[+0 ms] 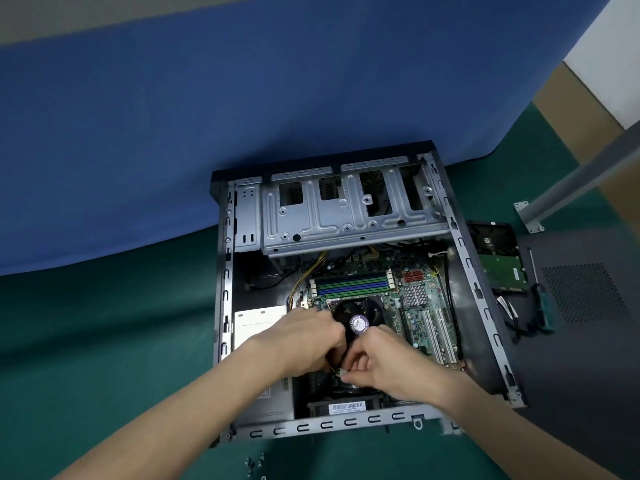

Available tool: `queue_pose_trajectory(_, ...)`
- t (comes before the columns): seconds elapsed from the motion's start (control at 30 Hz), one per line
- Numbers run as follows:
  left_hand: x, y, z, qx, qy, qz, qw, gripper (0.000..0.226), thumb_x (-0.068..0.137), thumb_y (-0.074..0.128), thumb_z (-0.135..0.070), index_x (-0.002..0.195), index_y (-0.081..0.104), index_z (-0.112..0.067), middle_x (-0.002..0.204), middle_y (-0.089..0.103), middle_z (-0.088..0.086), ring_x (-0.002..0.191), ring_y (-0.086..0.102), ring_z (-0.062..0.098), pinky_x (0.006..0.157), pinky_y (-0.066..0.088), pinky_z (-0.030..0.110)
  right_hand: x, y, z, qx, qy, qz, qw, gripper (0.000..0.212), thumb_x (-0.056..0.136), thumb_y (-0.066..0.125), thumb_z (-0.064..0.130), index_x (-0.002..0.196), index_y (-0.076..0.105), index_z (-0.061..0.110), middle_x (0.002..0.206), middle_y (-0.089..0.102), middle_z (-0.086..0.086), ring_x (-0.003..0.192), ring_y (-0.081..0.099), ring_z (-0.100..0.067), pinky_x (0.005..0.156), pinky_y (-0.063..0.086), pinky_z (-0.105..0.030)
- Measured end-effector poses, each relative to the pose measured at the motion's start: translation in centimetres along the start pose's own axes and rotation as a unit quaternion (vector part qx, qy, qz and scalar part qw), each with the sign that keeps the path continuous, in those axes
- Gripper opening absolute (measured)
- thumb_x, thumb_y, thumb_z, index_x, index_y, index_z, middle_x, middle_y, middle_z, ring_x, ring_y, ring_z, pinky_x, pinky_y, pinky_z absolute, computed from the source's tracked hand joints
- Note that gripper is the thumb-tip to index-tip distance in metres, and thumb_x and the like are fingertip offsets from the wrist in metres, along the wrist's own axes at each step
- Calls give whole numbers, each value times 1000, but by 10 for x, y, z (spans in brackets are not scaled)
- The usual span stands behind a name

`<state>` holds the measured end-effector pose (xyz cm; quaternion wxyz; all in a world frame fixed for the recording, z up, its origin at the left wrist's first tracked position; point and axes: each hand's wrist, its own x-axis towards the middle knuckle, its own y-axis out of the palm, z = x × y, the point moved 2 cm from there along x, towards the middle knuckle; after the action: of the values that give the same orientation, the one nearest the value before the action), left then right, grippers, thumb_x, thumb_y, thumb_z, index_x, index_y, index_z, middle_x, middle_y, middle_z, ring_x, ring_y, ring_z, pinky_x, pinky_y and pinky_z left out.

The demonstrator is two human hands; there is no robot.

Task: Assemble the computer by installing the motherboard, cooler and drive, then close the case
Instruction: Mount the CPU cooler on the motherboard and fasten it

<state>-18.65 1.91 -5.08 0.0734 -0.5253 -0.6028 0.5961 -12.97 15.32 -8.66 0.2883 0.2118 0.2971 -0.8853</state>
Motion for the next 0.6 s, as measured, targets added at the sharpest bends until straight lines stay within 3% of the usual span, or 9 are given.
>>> queue_pose_trajectory(0.07,-1,4,-4,52,10,17,998,18,85,60,-19,102,68,-23,96,64,4,93,59,27,75,44,32,-1,3,-3,-18,17,-4,1000,8,86,73,22,87,73,15,78,69,1,68,64,-8,74,55,-22)
queue_pose_trajectory(0.13,-1,6,-5,81,10,42,996,17,89,55,-17,104,63,-18,103,61,7,98,56,29,80,41,35,-6,-4,-4,-63,21,-67,996,6,88,69,18,93,72,19,85,62,12,76,58,-2,77,48,-16)
queue_pose_trajectory(0.23,2,7,-8,106,22,57,993,19,90,48,-6,102,60,-12,104,60,10,99,56,32,74,36,34,-10,-19,-5,-153,-51,-201,966,34,85,72,19,118,66,21,107,56,13,97,45,-1,94,41,-21)
queue_pose_trajectory(0.27,3,8,-11,109,24,61,992,19,90,46,-4,101,60,-11,104,61,11,98,57,32,72,35,34,-9,-21,-6,-181,-73,-203,959,48,83,74,21,129,59,23,127,52,8,114,40,-8,106,34,-26)
queue_pose_trajectory(0.33,4,10,-15,107,21,67,992,20,90,46,-1,101,60,-8,105,61,13,99,57,33,75,39,36,-3,-20,-7,-249,-88,-154,952,74,82,73,22,146,37,31,157,20,7,139,16,-15,115,8,-30)
queue_pose_trajectory(0.4,5,11,-16,97,10,64,993,18,89,48,-1,102,59,-8,105,60,14,101,56,33,83,42,36,6,-16,-7,-289,-108,-115,944,85,82,67,11,152,22,31,161,-1,8,146,0,-13,113,-11,-27)
queue_pose_trajectory(0.5,5,13,-13,87,-5,77,993,20,90,48,-3,107,57,-9,109,57,12,106,52,31,89,39,35,15,-15,-7,-297,-120,-96,942,86,80,60,-2,153,21,24,162,7,3,148,5,-15,111,-17,-24)
queue_pose_trajectory(0.6,6,15,-15,114,9,108,988,21,93,45,-4,108,55,-12,113,55,10,108,52,29,90,37,34,19,-16,-12,-297,-121,-95,942,83,83,65,5,152,22,22,161,11,4,148,8,-13,111,-14,-23)
